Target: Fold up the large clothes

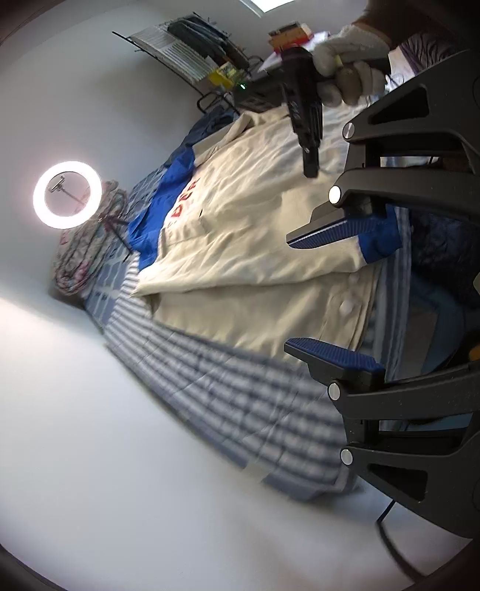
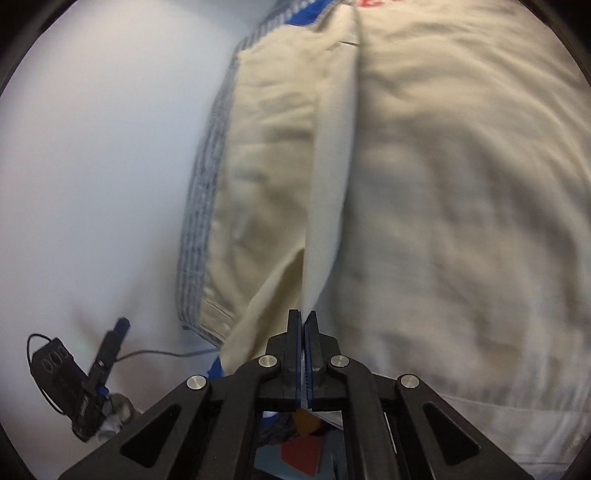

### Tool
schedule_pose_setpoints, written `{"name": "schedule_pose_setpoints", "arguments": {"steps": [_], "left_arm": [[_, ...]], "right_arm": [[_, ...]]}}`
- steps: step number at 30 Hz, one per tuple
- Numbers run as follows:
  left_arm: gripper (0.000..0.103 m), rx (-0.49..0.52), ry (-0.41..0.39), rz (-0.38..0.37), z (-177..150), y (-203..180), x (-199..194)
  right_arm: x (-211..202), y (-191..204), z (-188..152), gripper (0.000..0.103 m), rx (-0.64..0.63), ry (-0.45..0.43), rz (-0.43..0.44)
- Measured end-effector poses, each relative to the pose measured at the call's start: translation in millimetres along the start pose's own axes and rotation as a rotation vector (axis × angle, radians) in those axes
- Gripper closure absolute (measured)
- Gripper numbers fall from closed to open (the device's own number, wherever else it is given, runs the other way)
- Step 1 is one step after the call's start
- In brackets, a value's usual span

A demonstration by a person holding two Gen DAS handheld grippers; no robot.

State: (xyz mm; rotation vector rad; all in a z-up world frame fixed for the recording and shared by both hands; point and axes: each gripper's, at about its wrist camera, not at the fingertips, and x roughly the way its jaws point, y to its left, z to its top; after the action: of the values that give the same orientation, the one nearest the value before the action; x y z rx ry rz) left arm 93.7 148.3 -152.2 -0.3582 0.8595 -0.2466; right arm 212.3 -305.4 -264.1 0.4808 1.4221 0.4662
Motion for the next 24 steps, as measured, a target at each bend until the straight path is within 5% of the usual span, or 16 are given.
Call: {"name": "schedule_pose_setpoints", "arguments": {"steps": [4,16,20,24], "left_arm": [[0.052,-0.031,0.063,-0.045,-15.0,-7.8,15.5],[0.052,-0.241,0.336,-0.183,-59.7,-8.6,98.8],[0.085,-0.252,0.345,-0.213,-62.3,-12.0,106.8],[0.096,-0.161,0.308,-0.197,-58.3,-23.9,98.2]], "right_arm": [[-16.6,-6.6,-0.7,0.081,-0.089,-0.014,-0.142],[-36.8,89.2,80.8,0.043,-0.403,-0.231,-0.200],[-15.7,121.0,127.3,0.041,-0.417,-0.242,-0.204],[9.1,139.4,169.8,0.041,-0.409,-0.245,-0.235]]}}
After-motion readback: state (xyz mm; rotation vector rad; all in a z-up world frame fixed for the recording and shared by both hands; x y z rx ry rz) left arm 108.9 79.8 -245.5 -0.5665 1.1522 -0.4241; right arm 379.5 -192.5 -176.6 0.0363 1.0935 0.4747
